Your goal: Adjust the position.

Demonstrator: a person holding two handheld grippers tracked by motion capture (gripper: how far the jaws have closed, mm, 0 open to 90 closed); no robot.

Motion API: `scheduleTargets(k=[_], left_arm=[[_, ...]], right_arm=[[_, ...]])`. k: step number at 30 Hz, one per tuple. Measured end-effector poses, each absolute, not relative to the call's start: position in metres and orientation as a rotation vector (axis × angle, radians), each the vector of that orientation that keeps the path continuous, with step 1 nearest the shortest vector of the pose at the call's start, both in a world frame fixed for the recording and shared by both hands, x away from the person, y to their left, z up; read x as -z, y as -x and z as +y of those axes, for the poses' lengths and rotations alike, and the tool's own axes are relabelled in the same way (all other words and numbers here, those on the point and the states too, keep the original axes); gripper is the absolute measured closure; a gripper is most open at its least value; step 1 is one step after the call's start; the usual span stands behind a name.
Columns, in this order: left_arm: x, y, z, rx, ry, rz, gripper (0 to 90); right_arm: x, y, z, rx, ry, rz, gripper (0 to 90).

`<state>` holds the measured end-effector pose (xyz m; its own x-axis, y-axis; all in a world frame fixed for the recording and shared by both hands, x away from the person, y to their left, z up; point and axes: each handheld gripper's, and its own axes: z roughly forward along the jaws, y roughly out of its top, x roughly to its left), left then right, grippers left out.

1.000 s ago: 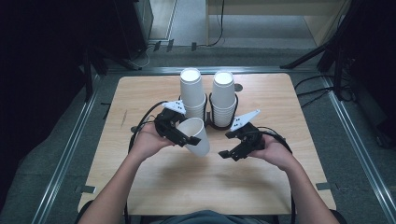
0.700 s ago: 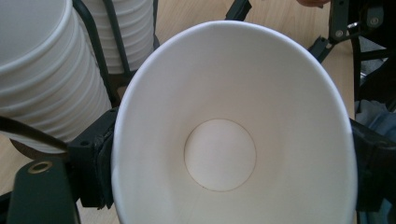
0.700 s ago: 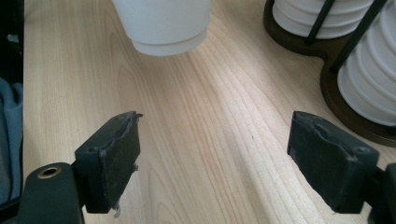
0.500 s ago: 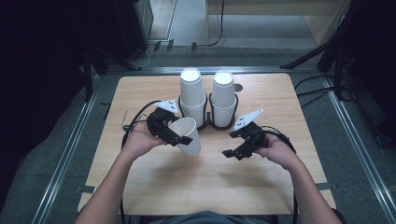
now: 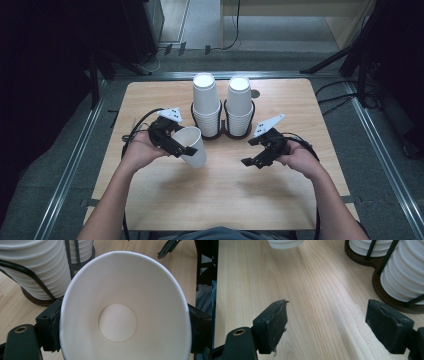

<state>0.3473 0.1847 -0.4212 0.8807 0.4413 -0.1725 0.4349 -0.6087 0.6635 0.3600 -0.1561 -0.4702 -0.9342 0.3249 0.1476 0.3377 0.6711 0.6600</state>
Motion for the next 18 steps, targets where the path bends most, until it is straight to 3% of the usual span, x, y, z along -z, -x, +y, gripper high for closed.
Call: scheduleTargets(k=[18], left_arm=[[0.421, -0.355, 0.219, -0.055, -2.311, 0.712, 11.2]], right_arm=[[0.476, -0.365, -0.161, 1.123, 0.591, -2.876, 18.5]])
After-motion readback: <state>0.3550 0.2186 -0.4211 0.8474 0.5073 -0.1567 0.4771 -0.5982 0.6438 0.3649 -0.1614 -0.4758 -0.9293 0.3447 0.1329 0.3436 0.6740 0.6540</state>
